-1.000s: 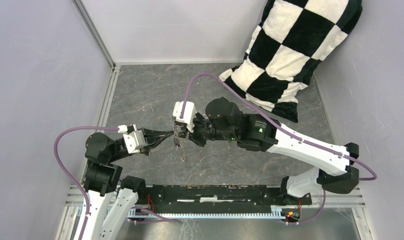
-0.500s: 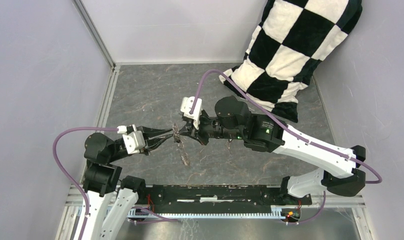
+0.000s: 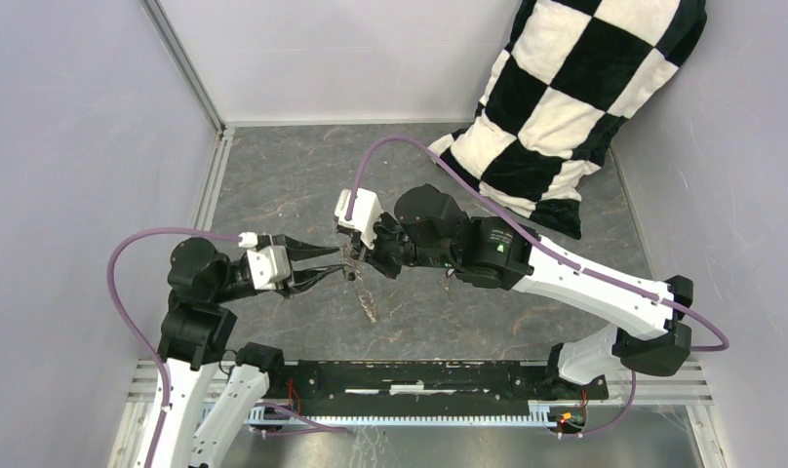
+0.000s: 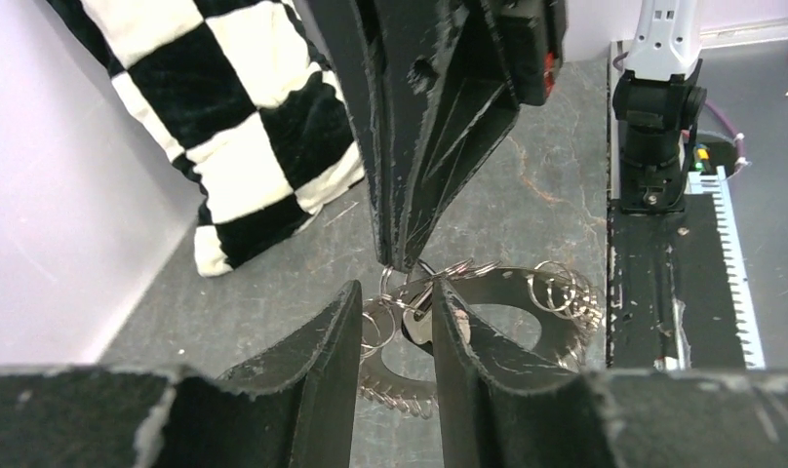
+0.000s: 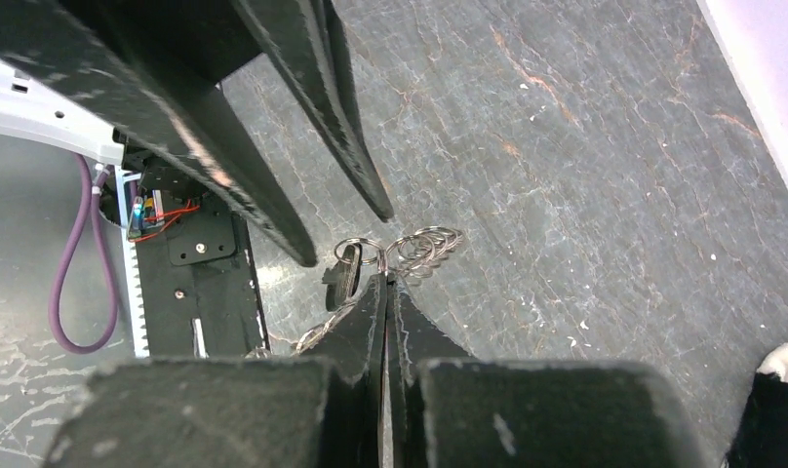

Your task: Put the keys on the keyring

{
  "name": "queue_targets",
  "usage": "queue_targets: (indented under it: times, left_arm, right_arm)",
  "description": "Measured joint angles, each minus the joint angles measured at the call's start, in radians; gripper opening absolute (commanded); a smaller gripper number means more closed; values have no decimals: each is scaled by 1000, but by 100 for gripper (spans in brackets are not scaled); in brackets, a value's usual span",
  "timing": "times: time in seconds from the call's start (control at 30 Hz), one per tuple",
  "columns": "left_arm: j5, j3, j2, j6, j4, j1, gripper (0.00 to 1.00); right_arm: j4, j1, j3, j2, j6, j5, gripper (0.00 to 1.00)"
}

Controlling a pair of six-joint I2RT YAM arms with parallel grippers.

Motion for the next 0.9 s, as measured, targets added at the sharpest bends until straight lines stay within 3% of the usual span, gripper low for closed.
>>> queue_targets:
  times: [0.5,0.9]
  left_arm:
    - [-79,-22,75,-192,32,0,3]
    - [-68,-22,74,-219,53,0,2]
  right_arm:
    - [2,-1,12,0,-4,0,0]
    - [174,-1,-148,-92,3,-21,0]
